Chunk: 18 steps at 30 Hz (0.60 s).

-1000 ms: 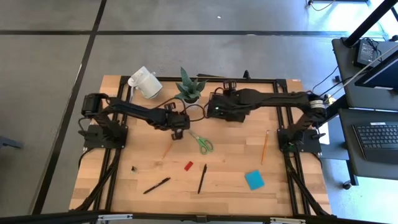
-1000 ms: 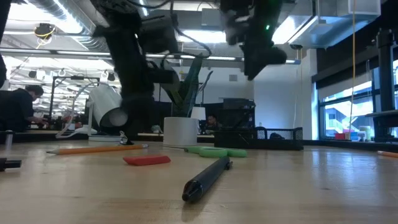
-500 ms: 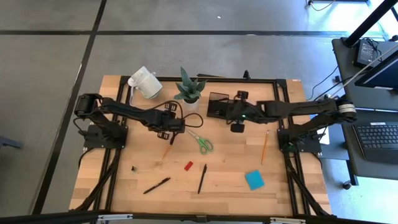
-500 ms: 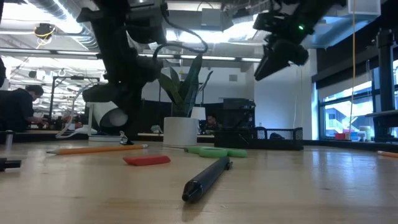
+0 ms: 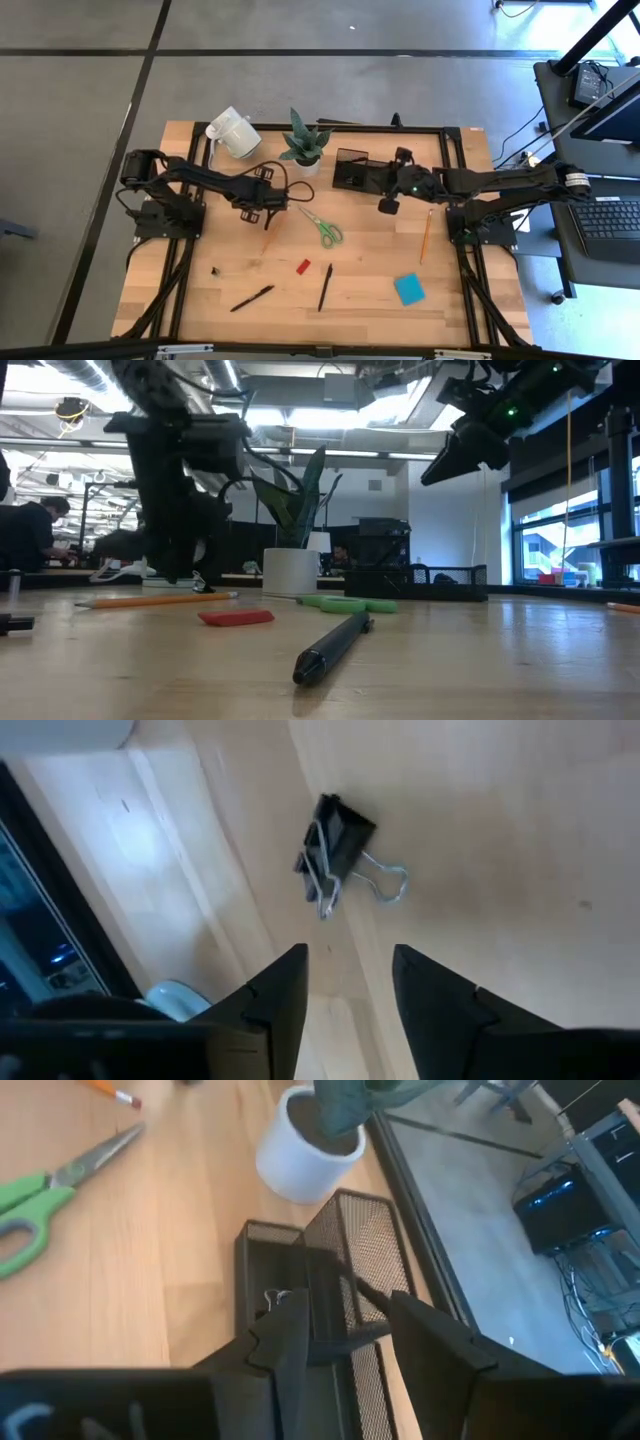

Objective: Pick and place office supplies into organizer
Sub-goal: Put the top black binder clip into the desk organizer

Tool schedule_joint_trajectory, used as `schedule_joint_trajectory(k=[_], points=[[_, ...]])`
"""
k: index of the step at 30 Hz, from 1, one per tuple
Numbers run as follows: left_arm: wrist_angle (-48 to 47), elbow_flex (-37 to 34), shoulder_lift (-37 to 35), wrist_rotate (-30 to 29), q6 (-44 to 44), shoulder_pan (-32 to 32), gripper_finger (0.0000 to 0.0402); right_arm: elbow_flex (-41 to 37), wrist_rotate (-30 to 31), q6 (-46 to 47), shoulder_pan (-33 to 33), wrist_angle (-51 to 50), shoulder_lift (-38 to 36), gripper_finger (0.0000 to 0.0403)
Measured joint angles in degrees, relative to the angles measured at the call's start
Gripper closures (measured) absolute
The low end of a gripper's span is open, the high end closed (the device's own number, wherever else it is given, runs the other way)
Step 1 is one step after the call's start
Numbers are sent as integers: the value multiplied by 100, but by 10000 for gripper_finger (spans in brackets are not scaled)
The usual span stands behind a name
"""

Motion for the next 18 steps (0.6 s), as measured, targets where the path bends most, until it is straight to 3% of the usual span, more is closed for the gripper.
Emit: schedule_joint_trajectory(k=[5,18], points=[[535,-113,0,-6,73,-7,268,4,1,6,-81,105,4,258],[774,-113,0,125,264,34,290,4,1,28,-120,103,7,258]])
